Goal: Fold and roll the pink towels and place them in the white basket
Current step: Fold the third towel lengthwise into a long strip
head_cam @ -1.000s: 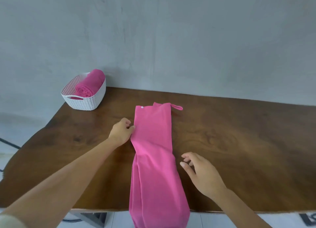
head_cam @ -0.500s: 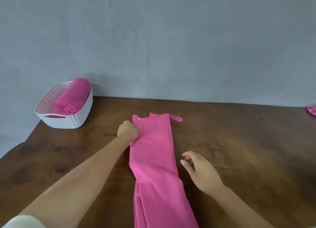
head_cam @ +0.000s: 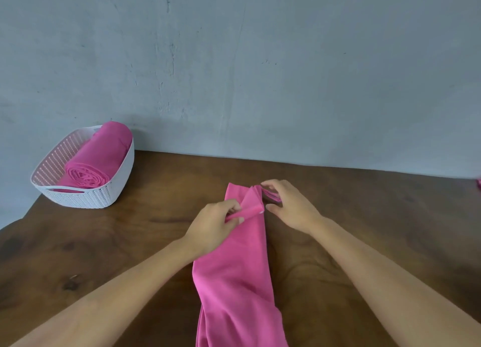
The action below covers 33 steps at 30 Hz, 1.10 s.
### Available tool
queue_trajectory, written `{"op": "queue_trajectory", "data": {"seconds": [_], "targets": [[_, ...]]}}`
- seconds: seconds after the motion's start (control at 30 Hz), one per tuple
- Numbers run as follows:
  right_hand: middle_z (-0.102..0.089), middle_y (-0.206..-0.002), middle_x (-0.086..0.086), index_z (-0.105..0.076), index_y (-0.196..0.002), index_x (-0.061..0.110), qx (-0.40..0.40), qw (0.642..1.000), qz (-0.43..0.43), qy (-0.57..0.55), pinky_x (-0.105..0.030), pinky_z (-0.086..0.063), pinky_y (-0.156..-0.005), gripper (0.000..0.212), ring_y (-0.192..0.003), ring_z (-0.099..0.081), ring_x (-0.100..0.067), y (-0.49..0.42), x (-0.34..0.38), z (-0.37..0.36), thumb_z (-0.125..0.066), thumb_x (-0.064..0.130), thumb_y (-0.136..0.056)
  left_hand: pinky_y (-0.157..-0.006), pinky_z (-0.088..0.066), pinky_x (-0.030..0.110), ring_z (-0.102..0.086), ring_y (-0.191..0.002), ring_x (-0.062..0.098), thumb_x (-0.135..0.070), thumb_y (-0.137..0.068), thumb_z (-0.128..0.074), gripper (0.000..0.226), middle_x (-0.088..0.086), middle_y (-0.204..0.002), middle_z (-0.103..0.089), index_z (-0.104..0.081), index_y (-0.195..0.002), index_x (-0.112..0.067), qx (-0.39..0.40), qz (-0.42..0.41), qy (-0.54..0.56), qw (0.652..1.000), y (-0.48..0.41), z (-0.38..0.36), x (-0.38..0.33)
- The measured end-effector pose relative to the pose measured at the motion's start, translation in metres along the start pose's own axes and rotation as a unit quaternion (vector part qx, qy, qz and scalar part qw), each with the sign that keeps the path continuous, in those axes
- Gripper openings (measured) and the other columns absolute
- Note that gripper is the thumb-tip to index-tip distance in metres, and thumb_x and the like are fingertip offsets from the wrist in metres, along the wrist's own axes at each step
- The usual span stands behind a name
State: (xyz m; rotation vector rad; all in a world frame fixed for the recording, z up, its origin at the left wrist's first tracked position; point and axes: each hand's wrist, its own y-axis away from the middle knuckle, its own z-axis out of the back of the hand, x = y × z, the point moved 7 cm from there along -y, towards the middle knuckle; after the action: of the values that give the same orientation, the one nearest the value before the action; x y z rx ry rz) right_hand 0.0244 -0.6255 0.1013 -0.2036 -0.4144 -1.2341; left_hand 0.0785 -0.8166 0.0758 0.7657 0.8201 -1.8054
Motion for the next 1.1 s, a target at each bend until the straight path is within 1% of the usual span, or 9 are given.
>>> {"op": "queue_trajectory", "data": {"seconds": [0.27,0.43,0.53,0.63,0.73,0.87,0.93,1.0,1.1], "targets": [[-0.027,-0.155,0.007,-0.056,-0.132,0.039,0.189,0.975,0.016,0.114,-0.038,-0.032,-0.113,0.061,-0.144,-0.017,-0.017,-0.059,0.009,-0.014,-0.053,-0.005,-0.09,-0.075,-0.053,0.042,-0.065,-0.076,0.022,-0.018,-0.099,-0.064,0.007,0.001,-0.082,-0.068,-0.062,-0.095,-0.023,0.035,0.009,0.13,0.991,-0.01,-0.002,0.006],[-0.033,-0.153,0.003,-0.065,-0.118,0.031,0.162,0.981,0.024,0.107,-0.038,-0.033,-0.117,0.04,-0.142,-0.025,-0.018,-0.068,-0.004,-0.018,-0.054,0.002,-0.094,-0.087,-0.053,0.051,-0.068,-0.086,0.031,-0.018,-0.098,-0.066,0.006,0.006,-0.092,-0.073,-0.066,-0.103,-0.02,0.034,0.025,0.213,0.976,-0.02,0.013,0.015],[-0.038,-0.152,0.003,-0.069,-0.118,0.026,0.127,0.987,0.026,0.1,-0.039,-0.033,-0.117,0.027,-0.142,-0.026,-0.017,-0.065,-0.01,-0.018,-0.056,0.012,-0.1,-0.076,-0.054,0.044,-0.068,-0.082,0.03,-0.025,-0.098,-0.068,0.013,0.012,-0.094,-0.072,-0.069,-0.102,-0.013,0.043,0.051,0.234,0.97,-0.031,0.021,0.03],[-0.037,-0.154,0.002,-0.071,-0.113,0.025,0.106,0.992,0.014,0.063,-0.037,-0.03,-0.119,0.021,-0.145,-0.022,-0.016,-0.056,-0.016,-0.014,-0.056,0.016,-0.102,-0.069,-0.05,0.04,-0.062,-0.073,0.02,-0.028,-0.096,-0.07,0.02,0.008,-0.084,-0.069,-0.069,-0.09,-0.009,0.059,0.065,0.191,0.978,-0.046,0.023,0.05],[-0.034,-0.158,0.0,-0.069,-0.103,0.032,0.089,0.996,-0.009,0.017,-0.041,-0.029,-0.12,0.02,-0.148,-0.022,-0.02,-0.046,-0.023,-0.013,-0.056,0.017,-0.102,-0.084,-0.052,0.034,-0.063,-0.098,0.01,-0.031,-0.092,-0.075,0.017,-0.005,-0.093,-0.07,-0.072,-0.08,-0.019,0.05,0.059,0.108,0.991,-0.066,0.021,0.065],[-0.046,-0.15,-0.006,-0.062,-0.092,0.041,0.068,0.995,-0.039,-0.056,-0.044,-0.032,-0.118,0.022,-0.148,-0.03,-0.018,-0.036,-0.034,-0.024,-0.056,0.023,-0.103,-0.079,-0.038,0.017,-0.055,-0.103,0.012,-0.026,-0.088,-0.078,0.028,0.011,-0.094,-0.067,-0.069,-0.072,-0.006,0.066,0.058,0.043,0.995,-0.089,0.004,0.077],[-0.062,-0.129,-0.001,-0.06,-0.087,0.041,0.05,0.995,-0.036,-0.083,-0.036,-0.036,-0.112,0.028,-0.141,-0.038,-0.009,-0.033,-0.037,-0.026,-0.055,0.019,-0.103,-0.076,-0.036,0.01,-0.055,-0.093,0.019,-0.025,-0.087,-0.079,0.032,0.013,-0.088,-0.063,-0.066,-0.067,-0.004,0.082,0.057,0.041,0.994,-0.096,-0.007,0.078],[-0.065,-0.109,0.012,-0.061,-0.087,0.036,0.041,0.992,-0.039,-0.115,-0.025,-0.04,-0.094,0.028,-0.115,-0.053,-0.001,-0.029,-0.037,-0.025,-0.054,0.015,-0.103,-0.077,-0.033,0.003,-0.05,-0.092,0.015,-0.022,-0.086,-0.08,0.034,0.015,-0.089,-0.062,-0.065,-0.065,0.0,0.09,0.058,0.023,0.994,-0.102,-0.014,0.077],[-0.066,-0.102,0.016,-0.064,-0.094,0.029,0.04,0.988,-0.042,-0.146,-0.016,-0.044,-0.08,0.02,-0.096,-0.06,0.002,-0.022,-0.036,-0.025,-0.052,0.015,-0.104,-0.07,-0.04,0.025,-0.044,-0.071,0.022,-0.02,-0.084,-0.081,0.044,0.019,-0.074,-0.055,-0.053,-0.056,-0.003,0.113,0.05,0.014,0.992,-0.115,-0.022,0.08]]}}
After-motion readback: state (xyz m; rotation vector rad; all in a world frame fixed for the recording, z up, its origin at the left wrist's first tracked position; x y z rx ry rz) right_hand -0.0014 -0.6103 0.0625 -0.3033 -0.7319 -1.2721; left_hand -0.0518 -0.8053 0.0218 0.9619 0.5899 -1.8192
